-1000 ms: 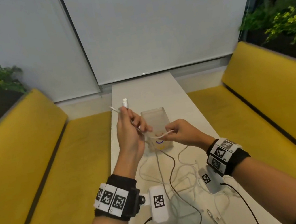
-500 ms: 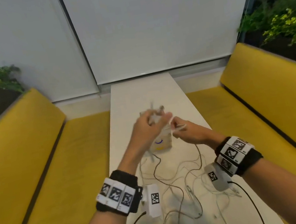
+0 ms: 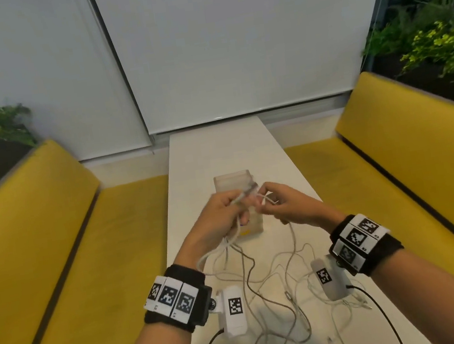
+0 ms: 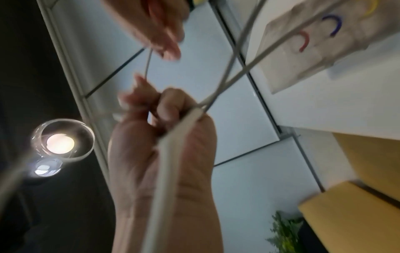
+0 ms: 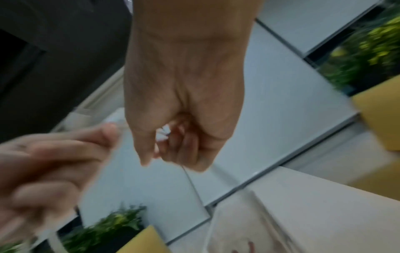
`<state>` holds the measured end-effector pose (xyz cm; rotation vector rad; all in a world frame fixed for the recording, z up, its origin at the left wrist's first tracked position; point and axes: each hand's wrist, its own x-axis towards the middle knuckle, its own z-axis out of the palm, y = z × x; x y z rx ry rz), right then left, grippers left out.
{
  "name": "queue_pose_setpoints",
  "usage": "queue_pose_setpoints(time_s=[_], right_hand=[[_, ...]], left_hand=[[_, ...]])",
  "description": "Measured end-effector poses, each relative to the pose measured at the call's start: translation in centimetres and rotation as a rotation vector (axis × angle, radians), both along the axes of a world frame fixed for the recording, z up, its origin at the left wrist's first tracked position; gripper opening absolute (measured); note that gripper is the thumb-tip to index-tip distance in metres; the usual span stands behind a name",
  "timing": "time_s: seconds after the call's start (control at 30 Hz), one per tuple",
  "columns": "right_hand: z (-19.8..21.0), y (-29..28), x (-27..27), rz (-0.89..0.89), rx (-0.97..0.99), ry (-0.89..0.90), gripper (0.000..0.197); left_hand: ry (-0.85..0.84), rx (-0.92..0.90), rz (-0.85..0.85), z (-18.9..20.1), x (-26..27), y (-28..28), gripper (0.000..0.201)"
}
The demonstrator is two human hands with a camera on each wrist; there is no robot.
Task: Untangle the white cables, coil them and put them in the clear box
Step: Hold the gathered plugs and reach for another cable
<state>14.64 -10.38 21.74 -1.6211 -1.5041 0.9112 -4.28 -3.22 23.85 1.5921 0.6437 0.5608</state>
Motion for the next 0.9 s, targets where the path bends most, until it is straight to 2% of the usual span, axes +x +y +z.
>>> queue_pose_setpoints(time_s=[0.07,0.17,0.23,0.3,0.4,0.47,0.5,0.57,0.63,0.67,0.7,0.8,0.83,0.9], right_hand=[[-0.7,-0.4,1.2,-0.086,0.02,0.037,0.038],[-2.7,-1.3,3.2,-0.189,0.011,0.025,0.052],[-4.3,-2.0,4.6,-0.24,-0.029,-0.032,0.06],[-5.5,-2.7,5.7,-0.307,-0.039,-0.028,0.063],[-6.2,-3.4,6.5,-0.328,-0.026,0.05,0.053],[-6.1,-3.2,6.5,-0.217,-0.173,0.087,0.044],[-6.0,-2.8,6.6,-0.133,-0.296,0.004,0.04],[-6.0,-2.1,7.3,-0.025,-0.587,-0.329,0.031],[-5.8,-1.5,7.7,-0.023,-0.671,-0.652,0.028],[-5.2,-1.1,7.7,-0.038,-0.618,-0.711,0.031],[-4.3,-0.7,7.7,-0.079,-0.494,-0.686,0.035],[-0.6,-0.5,4.7,-0.241,0.085,-0.207,0.035],[1.1,-0.6,3.0,-0.194,0.185,-0.011,0.042],[3.9,-0.9,-0.6,0.073,0.212,0.377,0.06]], left_hand=[[-0.28,-0.128,0.199,1.0,-0.7,0.8,0.025],[-0.678,-0.245,0.423,3.8,-2.9,2.3,0.02],[-0.832,-0.24,0.533,5.3,-4.8,3.1,0.025],[-0.901,-0.203,0.6,6.2,-6.1,3.8,0.029],[-0.82,-0.126,0.589,6.4,-6.5,3.7,0.026],[-0.586,0.004,0.487,6.0,-5.9,2.9,0.02],[-0.434,0.094,0.408,5.7,-5.5,2.4,0.02],[-0.194,0.252,0.206,5.1,-4.8,1.2,0.024],[-0.097,0.327,0.074,4.9,-4.1,0.4,0.025],[-0.101,0.314,0.055,4.9,-3.9,0.1,0.024],[-0.131,0.263,0.049,5.0,-3.7,-0.1,0.025],[-0.264,0.068,-0.038,5.5,-2.8,-0.9,0.024],[-0.291,0.032,-0.078,5.6,-2.3,-1.2,0.022],[-0.327,-0.007,-0.14,5.7,-1.3,-1.9,0.019]])
